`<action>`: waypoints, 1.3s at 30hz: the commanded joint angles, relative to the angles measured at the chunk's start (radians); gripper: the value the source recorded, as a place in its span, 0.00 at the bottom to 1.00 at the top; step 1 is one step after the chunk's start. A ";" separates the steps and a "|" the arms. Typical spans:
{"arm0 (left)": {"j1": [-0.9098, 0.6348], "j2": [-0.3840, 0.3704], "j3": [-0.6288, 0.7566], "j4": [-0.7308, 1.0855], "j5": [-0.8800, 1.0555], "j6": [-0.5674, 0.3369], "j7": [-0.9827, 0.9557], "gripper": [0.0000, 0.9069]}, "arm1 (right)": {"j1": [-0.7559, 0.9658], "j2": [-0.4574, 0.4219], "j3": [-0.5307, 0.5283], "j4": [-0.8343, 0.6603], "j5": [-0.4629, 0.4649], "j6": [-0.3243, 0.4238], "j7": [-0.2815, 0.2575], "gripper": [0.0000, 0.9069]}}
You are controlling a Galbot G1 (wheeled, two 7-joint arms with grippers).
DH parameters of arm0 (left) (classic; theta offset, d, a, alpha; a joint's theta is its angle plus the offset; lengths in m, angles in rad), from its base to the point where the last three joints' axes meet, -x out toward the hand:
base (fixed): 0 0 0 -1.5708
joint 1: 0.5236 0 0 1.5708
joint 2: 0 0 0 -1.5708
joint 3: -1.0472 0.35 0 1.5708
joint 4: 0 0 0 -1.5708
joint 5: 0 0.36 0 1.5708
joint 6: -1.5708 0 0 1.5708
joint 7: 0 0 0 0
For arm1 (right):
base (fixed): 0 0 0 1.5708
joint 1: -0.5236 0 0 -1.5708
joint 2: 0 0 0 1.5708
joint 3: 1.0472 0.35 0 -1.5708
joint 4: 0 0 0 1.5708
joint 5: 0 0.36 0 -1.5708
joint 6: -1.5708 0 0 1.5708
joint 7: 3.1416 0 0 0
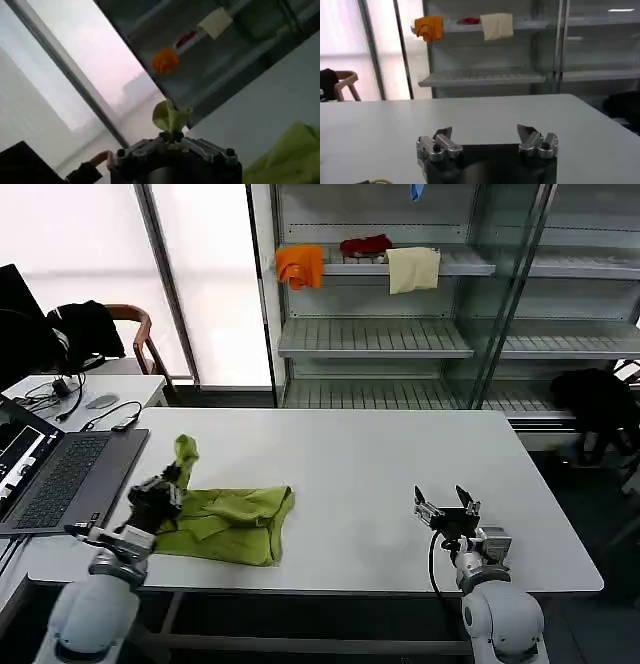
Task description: Fold and organize the clothes.
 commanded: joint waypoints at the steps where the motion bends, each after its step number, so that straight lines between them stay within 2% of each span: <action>1: -0.004 -0.114 0.229 -0.013 0.038 0.059 -0.045 0.00 | 0.003 0.003 -0.001 -0.005 -0.003 -0.002 0.001 1.00; 6: -0.020 -0.138 0.275 0.018 -0.032 0.095 -0.080 0.00 | 0.006 0.003 0.000 -0.012 -0.005 -0.001 0.000 1.00; 20: -0.032 -0.181 0.311 0.124 -0.020 0.111 -0.090 0.02 | 0.004 0.006 0.001 -0.027 -0.005 0.008 0.000 1.00; 21: -0.031 -0.186 0.317 0.123 -0.023 0.116 -0.090 0.07 | 0.005 0.006 -0.001 -0.028 -0.006 0.008 0.001 1.00; 22: -0.032 -0.189 0.324 0.120 -0.031 0.117 -0.091 1.00 | 0.006 0.007 -0.002 -0.030 -0.007 0.007 0.001 1.00; 27: -0.056 -0.203 0.392 0.094 -0.200 0.141 -0.151 1.00 | 0.014 0.008 -0.008 -0.038 -0.013 0.006 0.004 1.00; 32: -0.075 -0.212 0.429 0.087 -0.293 0.091 -0.155 1.00 | 0.016 0.008 -0.010 -0.039 -0.015 0.005 0.005 1.00; 37: -0.101 -0.196 0.404 0.063 -0.401 0.056 -0.159 1.00 | 0.013 0.005 -0.008 -0.038 -0.016 0.005 0.005 1.00; 39: -0.108 -0.168 0.353 0.037 -0.449 0.054 -0.158 1.00 | 0.013 0.005 -0.008 -0.036 -0.017 0.004 0.005 1.00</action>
